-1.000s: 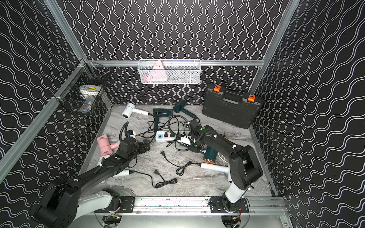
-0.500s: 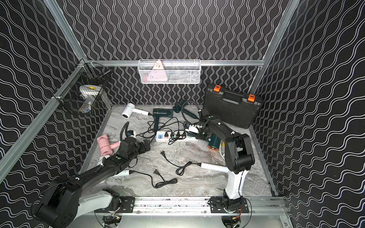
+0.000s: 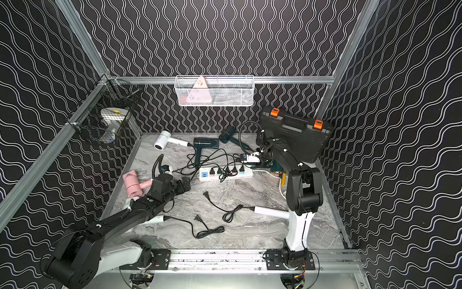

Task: Charge the blow dryers
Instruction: Place the blow dryer at the center of the board.

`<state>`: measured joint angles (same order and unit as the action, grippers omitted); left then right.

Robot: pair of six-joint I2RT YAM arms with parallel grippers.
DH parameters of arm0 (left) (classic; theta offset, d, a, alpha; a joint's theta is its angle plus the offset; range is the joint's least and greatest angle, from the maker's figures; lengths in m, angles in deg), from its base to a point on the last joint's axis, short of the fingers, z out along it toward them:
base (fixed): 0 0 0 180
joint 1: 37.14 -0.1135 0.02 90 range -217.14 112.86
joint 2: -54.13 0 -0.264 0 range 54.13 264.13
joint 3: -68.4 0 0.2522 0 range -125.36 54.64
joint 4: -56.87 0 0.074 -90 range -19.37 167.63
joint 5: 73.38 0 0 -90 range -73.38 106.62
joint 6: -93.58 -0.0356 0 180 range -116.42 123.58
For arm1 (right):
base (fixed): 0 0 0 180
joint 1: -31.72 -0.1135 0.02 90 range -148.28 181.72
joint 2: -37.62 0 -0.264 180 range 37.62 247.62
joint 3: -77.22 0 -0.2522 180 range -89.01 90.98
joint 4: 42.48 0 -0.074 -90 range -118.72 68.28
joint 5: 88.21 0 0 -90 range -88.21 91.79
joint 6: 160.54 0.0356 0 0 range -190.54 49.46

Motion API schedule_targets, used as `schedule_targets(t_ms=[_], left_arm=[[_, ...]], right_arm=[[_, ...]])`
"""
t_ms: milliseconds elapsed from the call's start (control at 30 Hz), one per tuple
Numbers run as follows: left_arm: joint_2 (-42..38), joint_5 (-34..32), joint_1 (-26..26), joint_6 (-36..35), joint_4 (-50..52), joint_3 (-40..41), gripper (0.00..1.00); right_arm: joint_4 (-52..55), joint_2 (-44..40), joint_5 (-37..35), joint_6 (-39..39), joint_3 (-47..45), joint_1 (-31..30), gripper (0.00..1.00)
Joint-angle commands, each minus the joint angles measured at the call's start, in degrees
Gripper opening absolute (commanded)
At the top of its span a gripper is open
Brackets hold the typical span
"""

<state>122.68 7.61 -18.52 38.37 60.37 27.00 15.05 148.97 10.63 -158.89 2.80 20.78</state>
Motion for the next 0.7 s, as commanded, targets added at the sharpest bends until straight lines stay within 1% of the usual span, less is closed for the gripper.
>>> schedule_targets(t_ms=[0,133,267,300,333,367,400,433,467,500,533,600,667], left_arm=[[-0.2,-0.7,-0.1,0.3,-1.0,-0.2,0.99],[0.3,-0.5,-0.1,0.3,-1.3,-0.3,0.99],[0.1,-0.5,-0.1,0.2,-1.4,-0.1,0.99],[0.1,-0.4,-0.1,0.1,-1.6,0.0,0.99],[0.1,-0.3,-0.1,0.2,-1.7,0.0,0.99],[0.1,-0.2,-0.1,0.1,-1.8,0.0,0.99],[0.0,-0.2,-0.1,0.2,-1.8,0.0,0.99],[0.1,-0.2,-0.1,0.2,-1.8,0.1,0.99],[0.0,-0.2,-0.1,0.1,-1.9,0.1,0.99],[-0.1,-0.1,-0.1,0.1,-1.8,0.1,0.99],[-0.1,-0.1,-0.1,0.1,-1.9,0.1,0.99],[-0.3,0.0,-0.1,0.1,-1.9,0.1,0.99],[-0.5,0.0,0.0,0.1,-2.0,0.2,0.99]], right_arm=[[-2.7,-0.3,-1.8,-6.5,1.1,0.7,0.00],[-2.6,2.3,-1.6,-7.1,2.6,2.6,0.00],[-9.3,3.9,1.4,-6.2,-0.9,5.5,0.00],[-10.2,4.2,2.2,-6.0,-1.3,6.0,0.01],[-10.7,4.3,2.7,-5.7,-1.4,6.5,0.10],[-12.0,5.8,3.0,-5.2,-2.0,6.8,0.16],[-13.4,5.8,3.5,-4.7,-2.6,7.0,0.18],[-14.7,5.6,4.2,-3.8,-3.3,7.1,0.24],[-15.5,5.3,4.7,-2.9,-3.7,7.1,0.43],[-16.2,5.1,5.1,-2.2,-4.0,7.1,0.74],[-16.4,4.9,5.4,-1.4,-4.0,7.1,0.99],[-16.7,4.9,5.6,1.1,-3.6,7.1,0.99],[-18.0,2.8,5.8,4.9,-3.8,7.0,0.99]])
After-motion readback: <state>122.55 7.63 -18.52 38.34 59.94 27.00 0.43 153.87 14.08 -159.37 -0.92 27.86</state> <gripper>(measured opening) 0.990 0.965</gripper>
